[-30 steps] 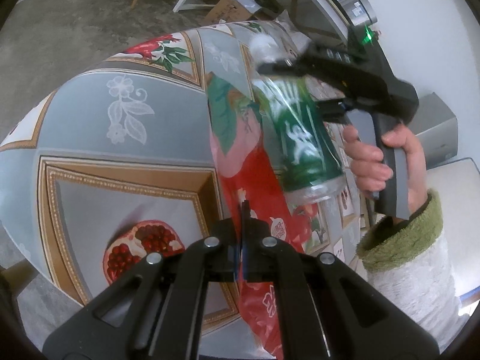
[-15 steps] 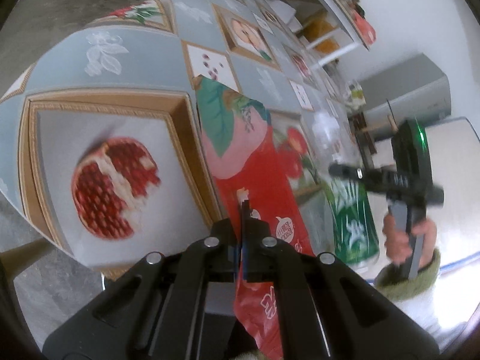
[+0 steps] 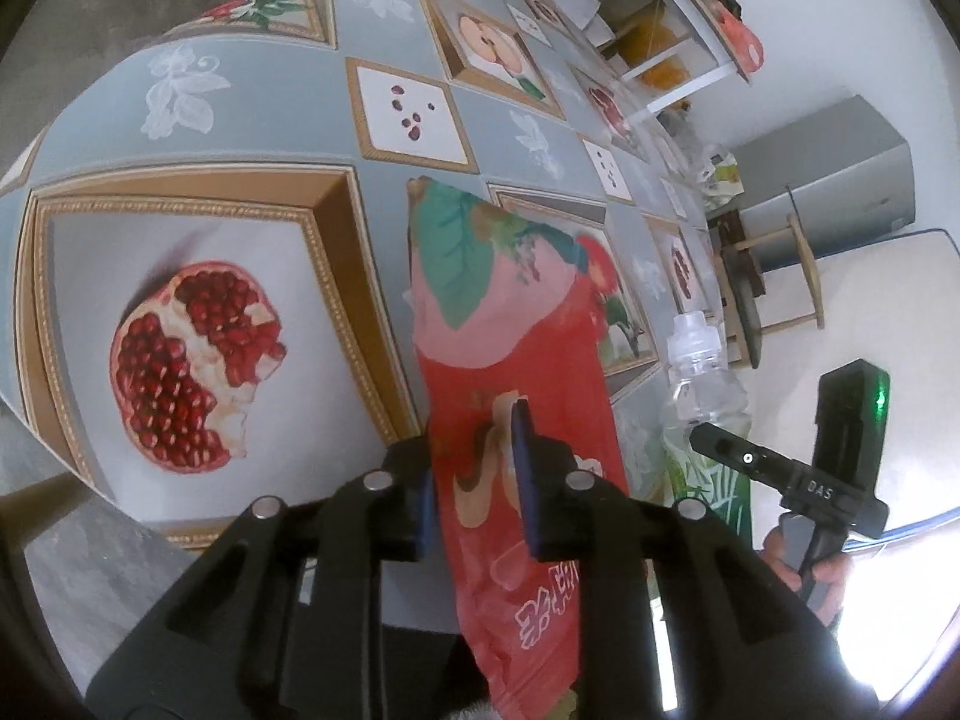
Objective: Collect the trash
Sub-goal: 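Grasp the green-label plastic bottle with the right tool and lift it, then carry the red bag and green bottle toward the blue wastebasket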
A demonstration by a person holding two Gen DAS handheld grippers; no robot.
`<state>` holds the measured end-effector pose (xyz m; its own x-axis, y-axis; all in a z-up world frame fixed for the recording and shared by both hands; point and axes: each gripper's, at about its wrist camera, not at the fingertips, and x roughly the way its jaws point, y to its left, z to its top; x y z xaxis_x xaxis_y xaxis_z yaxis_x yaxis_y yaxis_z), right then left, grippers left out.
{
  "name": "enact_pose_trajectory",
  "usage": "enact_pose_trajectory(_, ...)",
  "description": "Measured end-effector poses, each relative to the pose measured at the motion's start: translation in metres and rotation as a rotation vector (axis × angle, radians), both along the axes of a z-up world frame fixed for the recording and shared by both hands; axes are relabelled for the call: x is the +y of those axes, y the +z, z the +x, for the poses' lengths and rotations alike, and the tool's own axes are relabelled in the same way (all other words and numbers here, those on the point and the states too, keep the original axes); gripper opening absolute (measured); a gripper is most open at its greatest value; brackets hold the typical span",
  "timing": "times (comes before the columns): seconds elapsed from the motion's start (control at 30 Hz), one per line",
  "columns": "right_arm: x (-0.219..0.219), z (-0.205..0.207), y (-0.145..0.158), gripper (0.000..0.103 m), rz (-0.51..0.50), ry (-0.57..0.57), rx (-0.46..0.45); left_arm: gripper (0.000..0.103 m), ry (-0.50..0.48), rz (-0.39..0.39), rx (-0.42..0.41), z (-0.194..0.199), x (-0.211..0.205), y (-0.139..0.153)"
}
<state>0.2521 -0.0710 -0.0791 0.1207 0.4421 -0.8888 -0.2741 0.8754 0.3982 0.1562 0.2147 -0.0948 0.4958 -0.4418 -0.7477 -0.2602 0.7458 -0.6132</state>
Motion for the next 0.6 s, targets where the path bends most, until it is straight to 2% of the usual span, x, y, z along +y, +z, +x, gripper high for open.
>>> enact_pose_trajectory(0.3,-0.001,0.001,0.000,0.070,-0.011,0.023,0.010,0.004,-0.027,0.062,-0.012,-0.002,-0.018,0.005)
enact_pose_trajectory(0.6,-0.010,-0.006,0.004,0.069,-0.008,-0.015,-0.009,0.000,-0.086,0.206,-0.109,-0.010,-0.045,0.034)
